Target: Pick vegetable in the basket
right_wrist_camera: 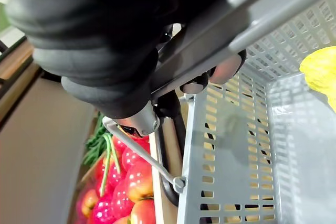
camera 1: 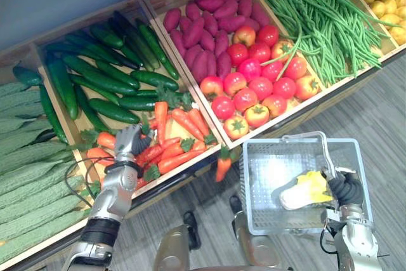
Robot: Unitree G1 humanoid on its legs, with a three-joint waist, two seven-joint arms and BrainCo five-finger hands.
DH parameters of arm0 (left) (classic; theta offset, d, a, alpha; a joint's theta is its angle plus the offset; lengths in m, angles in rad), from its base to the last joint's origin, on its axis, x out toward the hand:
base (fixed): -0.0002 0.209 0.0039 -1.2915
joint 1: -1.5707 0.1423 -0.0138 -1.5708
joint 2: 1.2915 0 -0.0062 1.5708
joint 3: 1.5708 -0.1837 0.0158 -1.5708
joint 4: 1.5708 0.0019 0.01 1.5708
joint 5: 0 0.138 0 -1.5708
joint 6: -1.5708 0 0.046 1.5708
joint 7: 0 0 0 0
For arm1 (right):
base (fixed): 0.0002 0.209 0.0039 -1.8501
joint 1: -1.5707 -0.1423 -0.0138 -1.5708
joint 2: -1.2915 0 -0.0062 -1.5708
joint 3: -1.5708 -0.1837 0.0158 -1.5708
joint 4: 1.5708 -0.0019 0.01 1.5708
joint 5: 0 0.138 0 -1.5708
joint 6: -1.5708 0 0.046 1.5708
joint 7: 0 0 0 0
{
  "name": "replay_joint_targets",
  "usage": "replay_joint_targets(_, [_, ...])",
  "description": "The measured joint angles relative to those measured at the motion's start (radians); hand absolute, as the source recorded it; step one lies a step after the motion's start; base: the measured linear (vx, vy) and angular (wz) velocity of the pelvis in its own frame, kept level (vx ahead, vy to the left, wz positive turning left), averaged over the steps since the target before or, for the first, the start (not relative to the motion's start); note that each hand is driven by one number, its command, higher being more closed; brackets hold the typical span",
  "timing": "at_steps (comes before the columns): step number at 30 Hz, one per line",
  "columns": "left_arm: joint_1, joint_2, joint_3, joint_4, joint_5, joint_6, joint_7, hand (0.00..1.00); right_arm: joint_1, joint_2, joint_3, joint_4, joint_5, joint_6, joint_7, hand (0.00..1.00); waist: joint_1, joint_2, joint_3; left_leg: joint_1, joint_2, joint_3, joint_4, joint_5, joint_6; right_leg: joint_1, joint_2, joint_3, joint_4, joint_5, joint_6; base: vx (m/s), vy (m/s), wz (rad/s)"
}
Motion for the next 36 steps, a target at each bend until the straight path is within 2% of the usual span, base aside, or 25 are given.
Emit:
replay_joint_targets(4, [0.066,-0.059,0.033,-0.201,-0.068,-0.007,0.079,1.00,0.023,0.020,0.002,-0.035,-0.001,0.011,0.001,1.00,0.005,-0.003,-0.003,0.015,-0.002,0.005,-0.011,-0.002,0.005,0.014,-0.003,-0.001,-0.002,0.000,0.000,-0.02,0.000,0.01])
replay_joint_targets(7, [0.090,-0.106,0.036,-0.253,-0.094,-0.022,0.105,1.00,0.023,0.033,0.002,-0.035,-0.002,0.020,0.001,1.00,0.005,-0.010,-0.014,0.016,0.000,0.004,-0.010,0.000,0.001,0.017,-0.003,-0.004,-0.004,0.000,0.000,0.01,-0.003,0.01])
replay_joint_targets(11, [0.127,-0.173,0.035,-0.308,-0.156,-0.054,0.110,1.00,0.035,0.056,0.002,-0.035,-0.011,0.034,0.002,1.00,0.005,-0.027,-0.039,0.019,0.004,0.003,-0.003,0.000,0.000,0.028,-0.003,-0.013,-0.016,0.002,0.001,0.03,0.003,0.04])
replay_joint_targets(15, [0.170,-0.226,0.035,-0.329,-0.281,-0.098,0.116,1.00,0.047,0.086,0.001,-0.035,-0.020,0.039,0.001,1.00,0.004,-0.032,-0.056,0.032,0.013,0.009,0.028,-0.010,0.010,0.048,0.003,-0.009,-0.017,0.002,0.002,0.02,0.014,-0.04])
replay_joint_targets(19, [0.229,-0.277,0.025,-0.357,-0.381,-0.129,0.107,1.00,0.054,0.116,0.003,-0.034,-0.021,0.040,0.006,1.00,0.027,-0.030,-0.079,0.032,0.049,0.041,0.085,-0.050,0.001,0.049,0.036,0.032,-0.015,0.007,0.007,-0.02,0.011,-0.34])
replay_joint_targets(25, [0.230,-0.289,-0.049,-0.359,-0.436,-0.145,0.076,1.00,0.051,0.134,0.009,-0.033,-0.036,0.043,0.005,1.00,0.029,-0.032,-0.080,0.030,0.093,0.106,0.147,-0.076,0.013,0.030,0.063,0.068,-0.015,0.030,0.015,-0.06,0.015,-0.43])
replay_joint_targets(27, [0.230,-0.311,-0.071,-0.359,-0.446,-0.154,0.061,1.00,0.034,0.143,0.017,-0.014,-0.041,0.044,0.004,1.00,0.036,-0.039,-0.080,0.041,0.123,0.177,0.156,-0.080,0.025,-0.020,-0.018,-0.130,0.045,0.013,-0.030,-0.10,-0.008,-0.77])
replay_joint_targets(28, [0.230,-0.312,-0.071,-0.359,-0.446,-0.154,0.060,1.00,0.024,0.144,0.023,-0.009,-0.041,0.045,0.002,1.00,0.040,-0.042,-0.080,0.048,0.132,0.198,0.157,-0.080,0.025,-0.037,-0.042,-0.176,0.099,0.005,-0.039,-0.07,-0.074,-1.01])
replay_joint_targets(30, [0.244,-0.317,-0.075,-0.361,-0.447,-0.154,0.060,1.00,-0.002,0.141,0.050,0.014,-0.045,0.045,-0.011,1.00,0.055,-0.049,-0.082,0.109,0.178,0.301,0.146,-0.078,0.018,-0.030,-0.133,-0.384,0.289,-0.069,-0.081,-0.02,-0.144,-1.22])
replay_joint_targets(32, [0.269,-0.328,-0.076,-0.367,-0.461,-0.169,0.061,1.00,-0.048,0.125,0.107,0.054,-0.058,0.042,-0.011,1.00,0.059,-0.052,-0.100,0.167,0.241,0.425,0.144,-0.086,-0.012,0.036,-0.254,-0.621,0.314,-0.149,-0.138,0.01,-0.192,-1.72])
replay_joint_targets(33, [0.275,-0.328,-0.076,-0.365,-0.466,-0.174,0.060,1.00,-0.070,0.119,0.123,0.076,-0.058,0.039,-0.011,1.00,0.059,-0.057,-0.112,0.174,0.256,0.459,0.152,-0.096,-0.032,0.048,-0.290,-0.685,0.304,-0.169,-0.135,0.03,-0.305,-2.13])
replay_joint_targets(34, [0.275,-0.326,-0.074,-0.350,-0.467,-0.177,0.059,1.00,-0.126,0.111,0.139,0.139,-0.058,0.034,-0.011,1.00,0.054,-0.066,-0.138,0.173,0.286,0.519,0.183,-0.113,-0.065,0.052,-0.322,-0.786,0.260,-0.197,-0.063,0.05,-0.311,-2.08])
replay_joint_targets(35, [0.267,-0.345,-0.077,-0.311,-0.469,-0.176,0.058,1.00,-0.191,0.090,0.139,0.217,-0.062,0.038,-0.017,1.00,0.049,-0.037,-0.143,0.181,0.317,0.535,0.164,-0.103,-0.081,0.048,-0.292,-0.842,0.225,-0.195,-0.087,0.09,-0.311,-1.96])
replay_joint_targets(36, [0.267,-0.359,-0.086,-0.299,-0.472,-0.176,0.057,1.00,-0.213,0.079,0.138,0.247,-0.068,0.040,-0.021,1.00,0.047,-0.032,-0.146,0.200,0.322,0.556,0.139,-0.094,-0.097,0.065,-0.293,-0.880,0.212,-0.196,-0.091,0.16,-0.235,-2.03])
